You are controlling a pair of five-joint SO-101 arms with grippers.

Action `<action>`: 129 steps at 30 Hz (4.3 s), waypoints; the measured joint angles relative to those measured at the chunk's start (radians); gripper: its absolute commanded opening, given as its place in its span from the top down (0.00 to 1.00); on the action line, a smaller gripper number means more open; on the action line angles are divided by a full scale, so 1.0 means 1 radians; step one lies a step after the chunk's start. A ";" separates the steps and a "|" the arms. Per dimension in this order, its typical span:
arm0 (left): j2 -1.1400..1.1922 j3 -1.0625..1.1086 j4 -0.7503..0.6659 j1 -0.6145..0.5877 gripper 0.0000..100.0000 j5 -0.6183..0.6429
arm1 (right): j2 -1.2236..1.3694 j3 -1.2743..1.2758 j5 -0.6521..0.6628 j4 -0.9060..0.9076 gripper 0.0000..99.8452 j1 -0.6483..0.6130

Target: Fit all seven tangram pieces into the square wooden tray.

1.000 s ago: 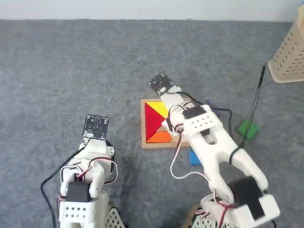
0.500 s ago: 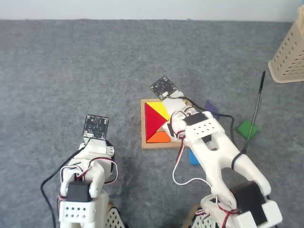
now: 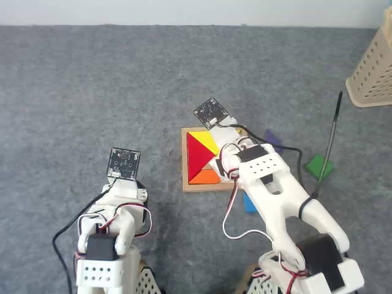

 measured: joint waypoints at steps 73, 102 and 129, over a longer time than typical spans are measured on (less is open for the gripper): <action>0.000 0.000 0.000 0.000 0.99 0.000 | 0.149 -0.387 0.394 0.442 0.86 0.454; 0.000 0.000 0.000 0.000 0.99 0.000 | 0.149 -0.525 0.446 0.755 0.85 0.672; 0.000 0.000 0.000 0.000 0.99 0.000 | 0.161 -0.232 1.000 0.413 0.72 0.723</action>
